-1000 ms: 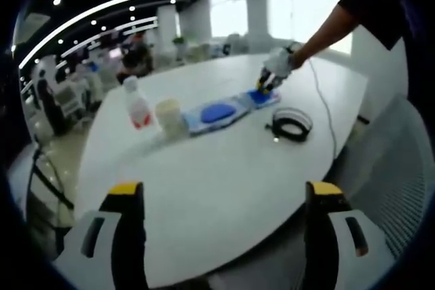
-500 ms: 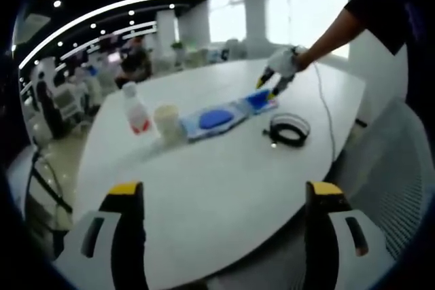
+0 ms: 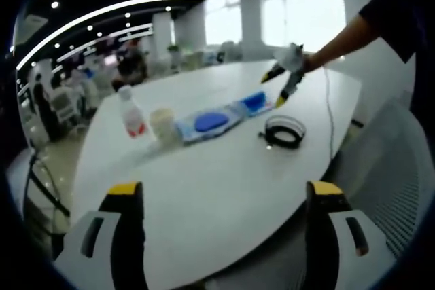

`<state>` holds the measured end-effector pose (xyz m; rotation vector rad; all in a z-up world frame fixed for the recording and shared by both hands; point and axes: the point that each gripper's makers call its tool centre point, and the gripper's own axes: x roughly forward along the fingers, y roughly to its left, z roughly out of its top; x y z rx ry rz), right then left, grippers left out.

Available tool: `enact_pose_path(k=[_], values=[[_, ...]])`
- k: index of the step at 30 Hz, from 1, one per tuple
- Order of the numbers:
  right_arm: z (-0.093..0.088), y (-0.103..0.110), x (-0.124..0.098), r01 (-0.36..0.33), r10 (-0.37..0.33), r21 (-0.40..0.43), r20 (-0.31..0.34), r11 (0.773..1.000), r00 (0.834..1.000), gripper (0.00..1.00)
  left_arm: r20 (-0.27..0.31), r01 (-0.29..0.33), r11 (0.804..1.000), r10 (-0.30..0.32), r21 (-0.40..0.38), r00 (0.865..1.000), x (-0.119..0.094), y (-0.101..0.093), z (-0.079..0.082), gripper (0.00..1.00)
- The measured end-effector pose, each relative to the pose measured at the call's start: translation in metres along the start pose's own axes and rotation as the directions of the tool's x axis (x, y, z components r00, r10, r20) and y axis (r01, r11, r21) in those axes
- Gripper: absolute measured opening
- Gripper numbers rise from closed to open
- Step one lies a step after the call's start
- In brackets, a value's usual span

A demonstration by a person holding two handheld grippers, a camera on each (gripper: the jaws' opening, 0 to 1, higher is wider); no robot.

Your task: Arrange the tabletop items into an orderly group along one side of the table until the central work area is clear of visible clutter.

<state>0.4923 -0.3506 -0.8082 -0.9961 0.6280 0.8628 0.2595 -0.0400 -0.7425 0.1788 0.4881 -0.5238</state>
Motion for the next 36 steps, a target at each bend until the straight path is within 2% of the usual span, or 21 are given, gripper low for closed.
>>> enact_pose_path(k=[14, 17, 23, 27, 31, 36], values=[[0.003, 0.031, -0.034, 0.027, -0.032, 0.106, 0.048, 0.994, 0.998, 0.86, 0.015, 0.016, 1.000, -0.016, -0.001, 1.000, 0.000, -0.004, 0.003, 0.99], [0.005, 0.037, -0.041, 0.034, -0.046, 0.163, 0.069, 0.986, 0.997, 0.89, 0.019, 0.019, 1.000, -0.019, 0.002, 1.000, -0.001, -0.005, 0.004, 0.99], [0.008, 0.056, -0.051, 0.047, -0.068, 0.223, 0.086, 0.974, 0.994, 0.91, 0.022, 0.028, 1.000, -0.028, 0.006, 0.999, -0.001, -0.006, 0.004, 0.99], [0.013, 0.066, -0.059, 0.065, -0.104, 0.305, 0.113, 0.950, 0.988, 0.93, 0.021, 0.036, 0.999, -0.036, 0.011, 0.999, -0.001, -0.008, 0.004, 0.99], [0.016, 0.075, -0.069, 0.079, -0.145, 0.397, 0.137, 0.914, 0.980, 0.93, 0.030, 0.035, 0.999, -0.035, 0.011, 0.999, -0.003, -0.007, 0.005, 0.99], [0.016, 0.088, -0.079, 0.094, -0.176, 0.447, 0.147, 0.889, 0.973, 0.93, 0.038, 0.047, 0.999, -0.047, 0.003, 0.998, -0.003, -0.009, 0.005, 0.98]])
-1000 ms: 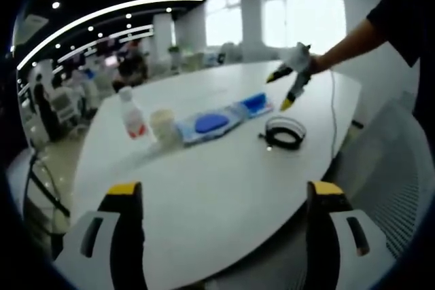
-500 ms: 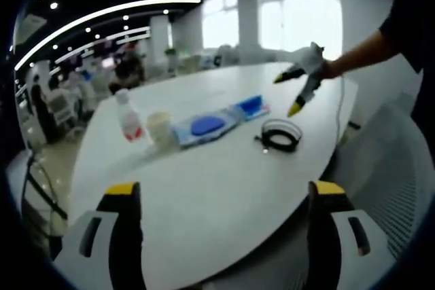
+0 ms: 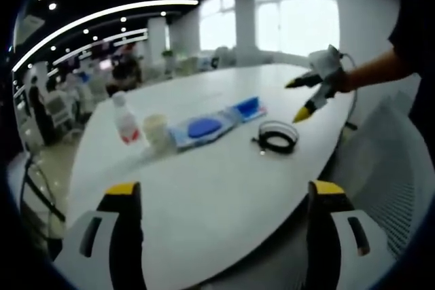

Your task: Arrange the tabletop items into an orderly group along one side of the table until the central work area is clear of visible clutter.

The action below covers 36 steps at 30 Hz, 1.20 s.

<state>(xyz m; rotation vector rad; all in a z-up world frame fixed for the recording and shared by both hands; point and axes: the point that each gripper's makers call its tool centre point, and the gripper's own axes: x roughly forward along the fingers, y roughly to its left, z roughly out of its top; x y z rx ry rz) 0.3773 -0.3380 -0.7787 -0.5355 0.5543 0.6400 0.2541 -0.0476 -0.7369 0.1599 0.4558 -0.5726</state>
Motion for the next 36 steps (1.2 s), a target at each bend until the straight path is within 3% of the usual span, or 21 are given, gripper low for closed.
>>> enact_pose_path(k=[8, 14, 26, 32, 36], values=[[0.000, 0.012, -0.022, 0.029, -0.033, 0.111, 0.035, 0.993, 0.999, 0.93, 0.001, 0.007, 1.000, -0.007, -0.003, 1.000, 0.000, 0.000, -0.001, 0.98], [-0.006, 0.023, -0.035, 0.031, -0.033, 0.078, 0.023, 0.996, 0.999, 0.94, 0.004, 0.004, 1.000, -0.004, -0.003, 1.000, 0.000, 0.000, 0.000, 0.99], [-0.023, 0.045, -0.056, 0.029, -0.032, 0.173, 0.010, 0.984, 0.999, 0.93, 0.015, -0.004, 1.000, 0.004, -0.014, 1.000, 0.000, 0.000, 0.002, 0.99], [-0.017, 0.045, -0.067, 0.042, -0.048, 0.177, 0.028, 0.983, 0.998, 0.91, 0.021, -0.007, 1.000, 0.008, -0.015, 1.000, 0.001, 0.002, 0.004, 0.98], [-0.017, 0.056, -0.067, 0.008, -0.017, 0.196, 0.048, 0.981, 0.999, 0.92, 0.021, -0.007, 1.000, 0.007, -0.017, 1.000, 0.001, 0.002, 0.004, 0.98]])
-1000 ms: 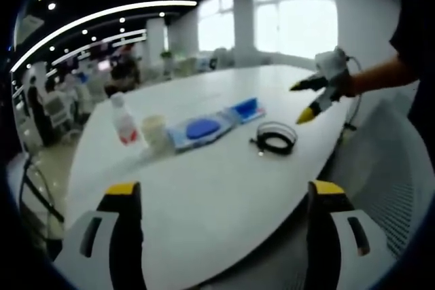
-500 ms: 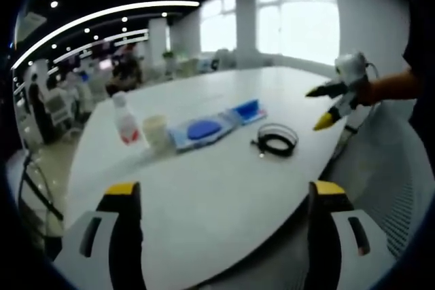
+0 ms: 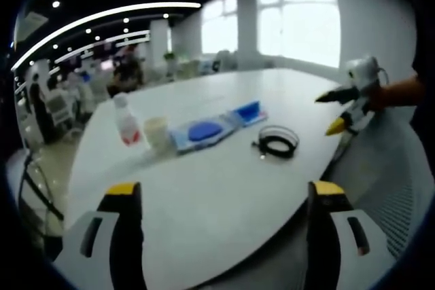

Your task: Arrange the tabletop items into an orderly group along one side of the table until the central work area is clear of visible clutter.

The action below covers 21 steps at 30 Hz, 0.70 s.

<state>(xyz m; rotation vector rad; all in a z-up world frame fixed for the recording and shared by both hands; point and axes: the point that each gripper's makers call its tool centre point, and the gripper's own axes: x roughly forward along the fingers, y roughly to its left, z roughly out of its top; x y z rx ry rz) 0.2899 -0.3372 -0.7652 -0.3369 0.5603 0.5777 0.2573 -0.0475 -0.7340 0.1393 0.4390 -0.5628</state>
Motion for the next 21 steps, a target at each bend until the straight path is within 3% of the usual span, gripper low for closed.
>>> enact_pose_path(k=[7, 21], values=[[0.001, 0.011, 0.005, -0.040, 0.039, -0.052, -0.009, 0.998, 0.999, 0.92, 0.007, -0.003, 1.000, 0.003, -0.028, 1.000, 0.000, 0.004, 0.000, 0.98], [-0.004, 0.017, 0.008, -0.065, 0.062, -0.075, -0.036, 0.995, 0.997, 0.91, -0.009, 0.001, 1.000, -0.001, -0.004, 1.000, -0.001, 0.003, -0.003, 0.97]])
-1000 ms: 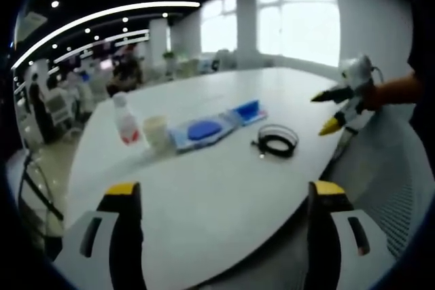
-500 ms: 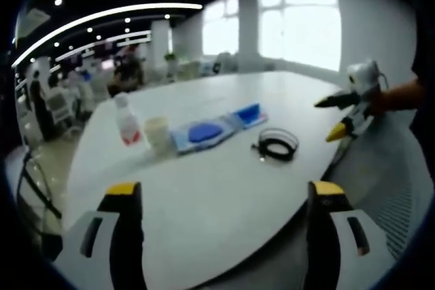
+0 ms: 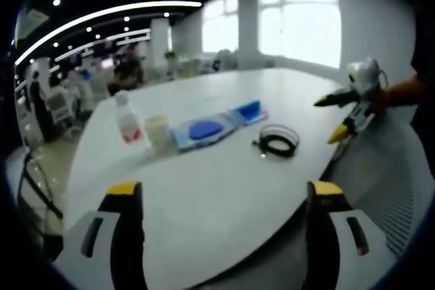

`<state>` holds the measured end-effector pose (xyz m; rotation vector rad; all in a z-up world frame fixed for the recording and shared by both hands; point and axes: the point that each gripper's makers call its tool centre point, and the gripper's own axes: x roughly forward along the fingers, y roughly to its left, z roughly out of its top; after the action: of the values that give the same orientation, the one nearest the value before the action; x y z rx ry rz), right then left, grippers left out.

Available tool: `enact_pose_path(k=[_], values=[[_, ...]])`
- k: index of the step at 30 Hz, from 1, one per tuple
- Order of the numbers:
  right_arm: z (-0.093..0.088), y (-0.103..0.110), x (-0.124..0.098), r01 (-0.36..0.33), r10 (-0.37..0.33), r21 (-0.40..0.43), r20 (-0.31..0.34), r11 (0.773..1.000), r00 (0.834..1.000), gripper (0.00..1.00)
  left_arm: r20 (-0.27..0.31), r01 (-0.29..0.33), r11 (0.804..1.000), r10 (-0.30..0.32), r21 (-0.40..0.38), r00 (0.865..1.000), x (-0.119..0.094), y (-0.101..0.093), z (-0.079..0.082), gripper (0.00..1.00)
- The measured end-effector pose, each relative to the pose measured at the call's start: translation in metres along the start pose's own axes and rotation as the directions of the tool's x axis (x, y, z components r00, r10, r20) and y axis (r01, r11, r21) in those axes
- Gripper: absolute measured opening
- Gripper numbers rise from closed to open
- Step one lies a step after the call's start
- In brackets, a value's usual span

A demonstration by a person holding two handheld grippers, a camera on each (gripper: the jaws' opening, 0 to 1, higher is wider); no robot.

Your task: Arrange the tabletop items into an orderly group along one side of the table until the central work area is clear of visible clutter.

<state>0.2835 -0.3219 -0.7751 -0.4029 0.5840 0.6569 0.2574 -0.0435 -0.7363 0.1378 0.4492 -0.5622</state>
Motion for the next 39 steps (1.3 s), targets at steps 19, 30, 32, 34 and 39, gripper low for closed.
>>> enact_pose_path(k=[19, 30, 32, 34, 39], values=[[0.012, -0.004, 0.008, -0.056, 0.056, -0.016, -0.002, 0.998, 0.998, 0.91, 0.013, -0.013, 0.999, 0.013, 0.033, 1.000, -0.002, 0.002, 0.004, 1.00], [0.020, -0.013, 0.026, -0.079, 0.078, -0.100, -0.019, 0.992, 0.997, 0.91, 0.010, -0.014, 0.999, 0.013, 0.037, 1.000, -0.001, 0.001, 0.003, 1.00], [0.020, -0.013, 0.028, -0.089, 0.087, -0.115, -0.022, 0.989, 0.996, 0.91, 0.005, -0.013, 0.999, 0.013, 0.037, 1.000, -0.001, 0.001, 0.002, 1.00], [0.019, -0.013, 0.031, -0.097, 0.095, -0.132, -0.028, 0.986, 0.995, 0.89, 0.003, -0.012, 0.999, 0.012, 0.038, 1.000, -0.001, 0.001, 0.002, 1.00], [0.017, -0.014, 0.038, -0.118, 0.117, -0.177, -0.021, 0.977, 0.993, 0.85, -0.008, -0.008, 0.999, 0.009, 0.040, 1.000, -0.001, 0.000, -0.001, 1.00]])
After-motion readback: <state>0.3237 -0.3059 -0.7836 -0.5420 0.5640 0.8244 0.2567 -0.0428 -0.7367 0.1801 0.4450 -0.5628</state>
